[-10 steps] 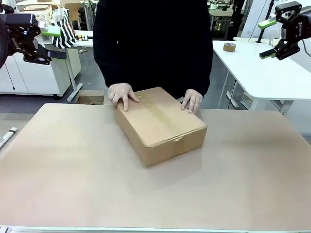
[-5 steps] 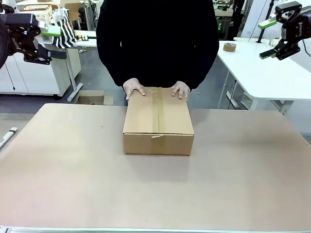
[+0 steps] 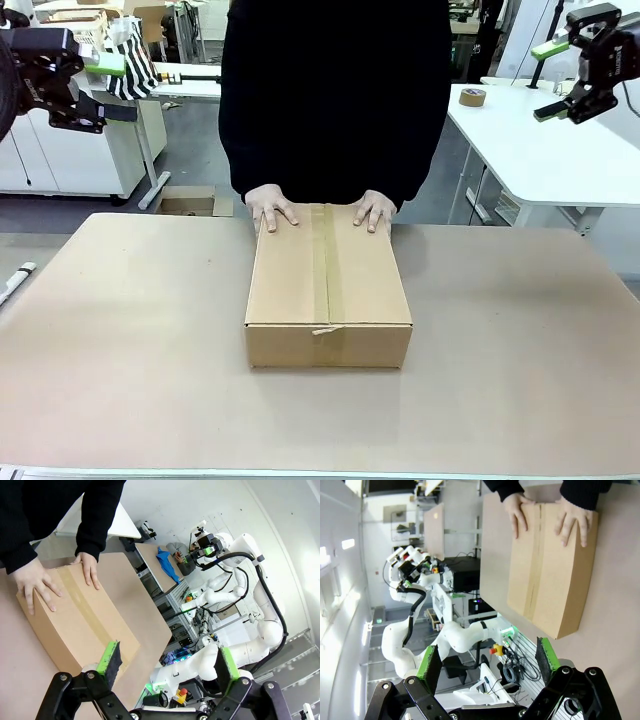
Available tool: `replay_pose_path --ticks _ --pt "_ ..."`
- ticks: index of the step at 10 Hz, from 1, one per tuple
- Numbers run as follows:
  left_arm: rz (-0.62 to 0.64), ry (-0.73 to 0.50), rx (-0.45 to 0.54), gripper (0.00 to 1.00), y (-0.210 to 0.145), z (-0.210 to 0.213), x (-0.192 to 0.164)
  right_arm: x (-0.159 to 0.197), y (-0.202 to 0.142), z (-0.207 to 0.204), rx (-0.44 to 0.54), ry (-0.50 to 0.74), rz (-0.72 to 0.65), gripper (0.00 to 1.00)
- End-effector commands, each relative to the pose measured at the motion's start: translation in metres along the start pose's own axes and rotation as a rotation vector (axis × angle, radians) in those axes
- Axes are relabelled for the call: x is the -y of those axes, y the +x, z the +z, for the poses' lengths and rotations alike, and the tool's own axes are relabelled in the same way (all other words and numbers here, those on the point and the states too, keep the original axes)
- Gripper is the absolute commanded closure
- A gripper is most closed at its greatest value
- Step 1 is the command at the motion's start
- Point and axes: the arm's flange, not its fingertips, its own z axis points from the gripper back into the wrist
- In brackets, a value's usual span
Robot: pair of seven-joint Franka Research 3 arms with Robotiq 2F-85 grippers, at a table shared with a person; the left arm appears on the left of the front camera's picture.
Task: Pack the gift set into the box.
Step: Press and hold the closed box until the human finishes sealing it.
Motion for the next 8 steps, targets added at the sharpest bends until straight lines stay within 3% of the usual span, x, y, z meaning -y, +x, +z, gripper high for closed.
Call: replay_pose_path --ticks 1,8 --pt "-0.004 -0.019 0.022 0.0 -0.0007 -0.0018 0.0017 -0.0021 -0.001 -0.0001 0.008 -0.009 -0.016 0.0" --pt "-0.004 -0.019 0.022 0.0 -0.0007 -0.0018 0.0017 -0.0021 -0.001 -0.0001 0.008 -0.009 -0.016 0.0"
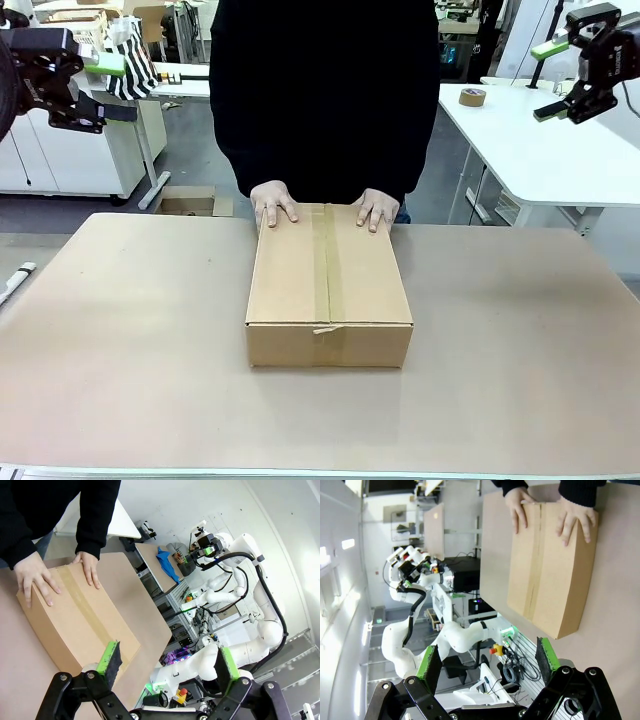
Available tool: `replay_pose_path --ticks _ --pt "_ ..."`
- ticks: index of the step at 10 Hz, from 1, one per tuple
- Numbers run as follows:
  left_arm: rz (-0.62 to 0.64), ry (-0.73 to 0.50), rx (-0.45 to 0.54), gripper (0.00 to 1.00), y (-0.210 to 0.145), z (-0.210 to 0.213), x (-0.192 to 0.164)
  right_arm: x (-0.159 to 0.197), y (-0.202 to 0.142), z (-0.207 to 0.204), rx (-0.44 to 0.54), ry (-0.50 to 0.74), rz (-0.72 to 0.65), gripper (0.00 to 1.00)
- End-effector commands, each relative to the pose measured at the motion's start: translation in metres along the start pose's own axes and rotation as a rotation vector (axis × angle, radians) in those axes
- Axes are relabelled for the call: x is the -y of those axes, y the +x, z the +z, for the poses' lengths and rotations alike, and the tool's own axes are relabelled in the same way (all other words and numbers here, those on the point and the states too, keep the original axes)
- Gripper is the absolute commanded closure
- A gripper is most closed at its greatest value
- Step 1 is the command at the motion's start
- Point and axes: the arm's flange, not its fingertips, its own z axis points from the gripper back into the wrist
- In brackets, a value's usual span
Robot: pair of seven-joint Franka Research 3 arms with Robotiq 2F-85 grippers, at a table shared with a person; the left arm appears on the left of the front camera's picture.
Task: Pack the gift set into the box.
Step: Press and hold the closed box until the human finishes sealing it.
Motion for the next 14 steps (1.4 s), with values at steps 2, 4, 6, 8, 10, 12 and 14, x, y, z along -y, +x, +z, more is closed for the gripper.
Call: replay_pose_path --ticks 2,4,6,8,10,12,14 --pt "-0.004 -0.019 0.022 0.0 -0.001 -0.002 0.002 -0.002 -0.001 0.0 0.008 -0.009 -0.016 0.0" --pt "-0.004 -0.019 0.022 0.0 -0.001 -0.002 0.002 -0.002 -0.001 0.0 0.008 -0.009 -0.016 0.0" --pt "-0.085 0.116 -0.1 0.0 0.003 -0.035 0.002 -0.013 0.011 -0.028 -0.067 -0.087 0.121 0.0" --pt "-0.256 0.21 -0.275 0.0 0.009 -0.119 0.002 -0.05 0.029 -0.106 -0.189 -0.224 0.49 0.0" --pt "-0.587 0.22 -0.293 0.0 -0.001 -0.187 0.006 -0.078 0.012 -0.189 -0.3 -0.299 1.06 0.0" --pt "-0.948 0.209 -0.247 0.0 -0.04 -0.223 0.017 -0.084 -0.036 -0.236 -0.231 -0.236 1.429 0.0" --pt "-0.917 0.113 -0.242 0.0 -0.069 -0.203 0.026 -0.057 -0.075 -0.223 -0.149 -0.16 1.333 0.0"
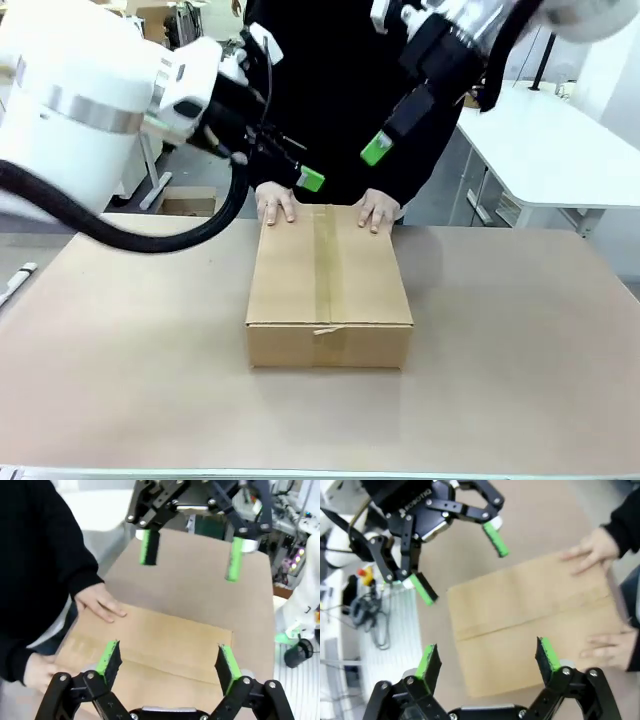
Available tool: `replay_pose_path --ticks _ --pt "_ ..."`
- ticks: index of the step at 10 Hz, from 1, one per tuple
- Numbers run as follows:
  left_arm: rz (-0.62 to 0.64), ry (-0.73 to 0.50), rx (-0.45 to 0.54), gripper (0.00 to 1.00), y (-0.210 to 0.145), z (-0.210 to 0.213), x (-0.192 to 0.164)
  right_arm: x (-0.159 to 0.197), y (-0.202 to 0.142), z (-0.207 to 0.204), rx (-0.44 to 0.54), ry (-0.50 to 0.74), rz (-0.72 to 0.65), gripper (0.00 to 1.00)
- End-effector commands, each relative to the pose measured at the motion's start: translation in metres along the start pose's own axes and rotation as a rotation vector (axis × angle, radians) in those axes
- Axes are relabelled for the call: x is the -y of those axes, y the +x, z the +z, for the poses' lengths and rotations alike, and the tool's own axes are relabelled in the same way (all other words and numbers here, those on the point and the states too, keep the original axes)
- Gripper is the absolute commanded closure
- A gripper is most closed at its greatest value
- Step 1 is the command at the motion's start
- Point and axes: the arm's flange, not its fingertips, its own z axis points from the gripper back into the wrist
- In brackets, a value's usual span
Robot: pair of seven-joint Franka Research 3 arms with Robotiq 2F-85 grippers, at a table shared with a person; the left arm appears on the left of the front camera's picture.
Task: Pack the gift set into the box.
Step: Press and hold the closed box until the human finishes sealing it.
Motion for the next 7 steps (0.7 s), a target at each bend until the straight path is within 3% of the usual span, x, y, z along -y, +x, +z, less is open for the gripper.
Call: replay_pose_path --ticks 1,2,3,5,6,7 --pt "0.083 0.0 0.128 0.0 -0.042 0.049 0.015 -0.013 -0.086 0.039 0.306 -0.072 -0.018 0.0" --pt "0.263 -0.073 0.12 0.0 -0.06 0.081 0.009 0.0 0.0 0.0 0.0 0.0 0.0 0.0" --pt "0.021 0.007 0.051 0.0 -0.015 0.015 0.007 0.0 0.0 0.0 0.0 0.0 0.0 0.0" --pt "0.021 0.007 0.051 0.0 -0.015 0.015 0.007 0.0 0.0 0.0 0.0 0.0 0.0 0.0" --pt "0.021 0.007 0.051 0.0 -0.015 0.015 0.007 -0.008 -0.023 0.002 0.057 -0.029 0.012 0.0" --pt "0.052 -0.013 0.065 0.0 -0.022 0.027 0.014 0.006 -0.028 -0.008 0.143 0.041 0.149 0.0"
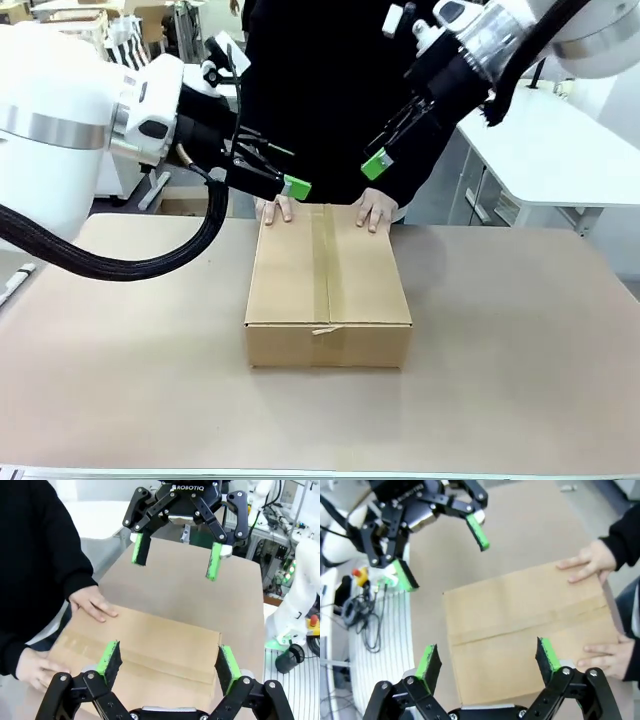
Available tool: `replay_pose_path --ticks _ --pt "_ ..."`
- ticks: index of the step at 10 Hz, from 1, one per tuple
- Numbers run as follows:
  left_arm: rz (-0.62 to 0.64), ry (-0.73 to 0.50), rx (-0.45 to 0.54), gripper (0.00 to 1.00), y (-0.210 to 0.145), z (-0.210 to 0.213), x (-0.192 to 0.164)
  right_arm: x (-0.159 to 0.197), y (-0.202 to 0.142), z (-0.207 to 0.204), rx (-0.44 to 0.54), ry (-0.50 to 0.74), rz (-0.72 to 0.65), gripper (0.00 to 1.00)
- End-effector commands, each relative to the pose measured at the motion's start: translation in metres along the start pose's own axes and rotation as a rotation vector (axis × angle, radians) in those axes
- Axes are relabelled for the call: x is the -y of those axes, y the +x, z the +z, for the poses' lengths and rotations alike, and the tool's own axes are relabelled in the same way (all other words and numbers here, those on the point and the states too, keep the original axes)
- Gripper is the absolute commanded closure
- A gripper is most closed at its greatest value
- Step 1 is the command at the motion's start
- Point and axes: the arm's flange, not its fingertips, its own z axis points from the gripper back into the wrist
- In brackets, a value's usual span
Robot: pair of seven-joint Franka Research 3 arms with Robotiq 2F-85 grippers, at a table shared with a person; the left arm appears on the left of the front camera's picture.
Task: Pack the gift set into the box.
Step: Press and hold the closed box until the human finishes sealing it.
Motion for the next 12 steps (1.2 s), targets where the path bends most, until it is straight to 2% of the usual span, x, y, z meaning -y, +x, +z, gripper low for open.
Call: replay_pose_path --ticks 1,2,3,4,5,6,7,8,9,10,11,12 --pt "-0.001 -0.287 0.109 0.0 -0.042 0.02 0.001 0.016 -0.049 -0.013 0.257 -0.008 0.237 0.0" --pt "0.042 -0.397 0.218 0.0 -0.074 0.022 -0.008 0.023 -0.083 -0.031 0.474 0.031 0.325 0.0" --pt "0.092 -0.465 0.264 0.0 -0.101 0.018 -0.017 0.029 -0.113 -0.053 0.54 -0.042 0.321 0.0" --pt "0.087 -0.487 0.305 0.0 -0.123 0.009 -0.025 0.033 -0.138 -0.073 0.564 -0.184 0.336 0.0" --pt "0.011 -0.427 0.338 0.0 -0.14 -0.008 -0.031 0.034 -0.162 -0.094 0.584 -0.269 0.316 0.0" --pt "-0.027 -0.319 0.279 0.0 -0.155 -0.028 -0.036 0.037 -0.178 -0.115 0.552 -0.269 0.264 0.0" --pt "-0.04 -0.199 0.227 0.0 -0.168 -0.05 -0.037 0.04 -0.191 -0.135 0.551 -0.138 0.204 0.0" --pt "-0.053 -0.027 0.185 0.0 -0.171 -0.064 -0.036 0.041 -0.196 -0.141 0.539 0.016 0.123 0.0" --pt "0.038 0.259 0.078 0.0 -0.156 -0.059 -0.043 0.027 -0.183 -0.098 0.548 -0.226 0.203 0.0" --pt "-0.024 -0.216 0.231 0.0 -0.185 -0.037 -0.04 0.027 -0.183 -0.098 0.548 -0.226 0.203 0.0" --pt "-0.024 -0.216 0.231 0.0 -0.185 -0.037 -0.04 0.028 -0.209 -0.139 0.558 -0.115 0.152 0.0" --pt "-0.012 -0.056 0.171 0.0 -0.18 -0.049 -0.045 0.03 -0.195 -0.14 0.531 -0.034 0.168 0.0"
